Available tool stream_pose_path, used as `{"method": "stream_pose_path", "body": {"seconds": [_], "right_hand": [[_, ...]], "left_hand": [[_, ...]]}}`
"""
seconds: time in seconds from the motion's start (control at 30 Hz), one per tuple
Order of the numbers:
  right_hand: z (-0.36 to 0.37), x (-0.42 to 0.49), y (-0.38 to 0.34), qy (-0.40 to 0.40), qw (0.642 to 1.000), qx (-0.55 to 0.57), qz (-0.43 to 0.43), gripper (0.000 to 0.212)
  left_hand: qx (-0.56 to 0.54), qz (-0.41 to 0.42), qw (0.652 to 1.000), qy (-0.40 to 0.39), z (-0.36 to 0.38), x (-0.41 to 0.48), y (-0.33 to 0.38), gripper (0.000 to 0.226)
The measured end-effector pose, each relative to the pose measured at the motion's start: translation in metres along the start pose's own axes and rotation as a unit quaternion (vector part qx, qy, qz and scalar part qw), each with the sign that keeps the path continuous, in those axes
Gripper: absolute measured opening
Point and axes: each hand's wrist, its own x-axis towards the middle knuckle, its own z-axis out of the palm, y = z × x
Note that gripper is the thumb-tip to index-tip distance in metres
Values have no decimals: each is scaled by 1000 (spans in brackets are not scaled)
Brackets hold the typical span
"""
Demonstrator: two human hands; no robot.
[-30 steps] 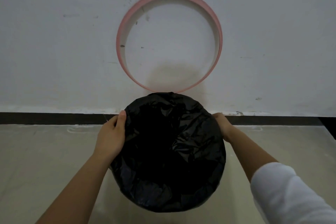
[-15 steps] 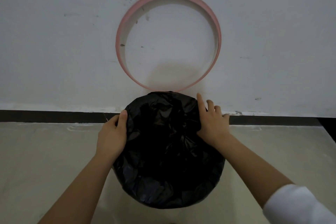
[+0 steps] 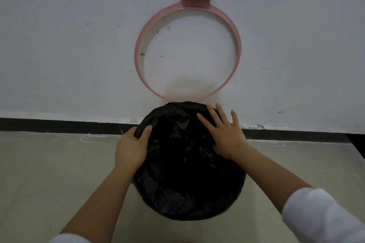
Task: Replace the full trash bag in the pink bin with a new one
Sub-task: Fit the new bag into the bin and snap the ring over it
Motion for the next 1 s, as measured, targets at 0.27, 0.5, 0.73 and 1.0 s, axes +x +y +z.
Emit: {"method": "stream_pose_path", "body": {"seconds": [0.27, 0.5, 0.73, 1.0], "right_hand": [[-92, 14, 32, 355, 815, 430, 155, 46], [-165, 54, 45, 399, 806, 399, 179, 53], [-176, 47, 45, 375, 791, 453, 168, 33], [-152, -41, 35, 375, 710, 590, 82, 25]], "left_hand": [[15, 12, 1000, 6, 1, 0, -1, 41], [29, 15, 999, 9, 0, 0, -2, 41], [30, 12, 999, 13, -2, -1, 3, 42], [-8, 7, 1000, -4, -5, -2, 3, 42]]}}
